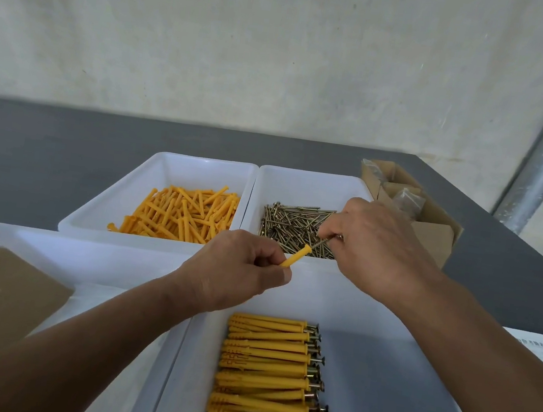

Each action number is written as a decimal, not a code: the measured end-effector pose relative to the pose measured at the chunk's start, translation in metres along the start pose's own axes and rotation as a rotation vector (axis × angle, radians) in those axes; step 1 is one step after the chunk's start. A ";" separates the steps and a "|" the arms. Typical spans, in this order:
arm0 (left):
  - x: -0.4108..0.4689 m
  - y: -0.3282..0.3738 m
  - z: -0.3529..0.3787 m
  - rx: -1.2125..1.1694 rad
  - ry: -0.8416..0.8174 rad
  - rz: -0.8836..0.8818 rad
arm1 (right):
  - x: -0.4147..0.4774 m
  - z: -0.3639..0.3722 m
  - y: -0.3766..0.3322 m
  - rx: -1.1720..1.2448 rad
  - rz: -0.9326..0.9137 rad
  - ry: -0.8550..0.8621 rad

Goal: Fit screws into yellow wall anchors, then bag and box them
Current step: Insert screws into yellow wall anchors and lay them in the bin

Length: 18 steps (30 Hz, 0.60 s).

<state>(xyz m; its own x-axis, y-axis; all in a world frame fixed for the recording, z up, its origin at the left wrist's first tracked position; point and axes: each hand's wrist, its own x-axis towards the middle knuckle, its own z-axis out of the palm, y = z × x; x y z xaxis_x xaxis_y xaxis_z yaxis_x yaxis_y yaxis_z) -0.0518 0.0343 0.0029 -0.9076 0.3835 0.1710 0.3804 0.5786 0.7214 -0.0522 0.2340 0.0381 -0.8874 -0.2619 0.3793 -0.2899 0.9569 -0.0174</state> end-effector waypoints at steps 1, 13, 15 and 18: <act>0.000 0.000 0.000 0.000 0.001 0.001 | 0.000 0.000 0.000 0.010 -0.010 -0.005; -0.001 0.003 0.000 0.020 0.006 0.019 | -0.003 0.000 -0.007 0.133 -0.127 -0.101; -0.002 0.002 0.000 0.027 0.007 0.019 | -0.004 -0.001 -0.008 0.141 -0.152 -0.134; -0.001 0.001 0.000 0.029 0.009 0.025 | -0.006 -0.002 -0.011 0.163 -0.178 -0.198</act>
<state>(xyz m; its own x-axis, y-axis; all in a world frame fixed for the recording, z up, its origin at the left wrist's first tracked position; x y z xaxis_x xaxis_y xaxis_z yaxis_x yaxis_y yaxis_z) -0.0500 0.0349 0.0034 -0.8993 0.3917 0.1946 0.4077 0.5897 0.6971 -0.0425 0.2256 0.0379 -0.8652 -0.4586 0.2027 -0.4868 0.8651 -0.1208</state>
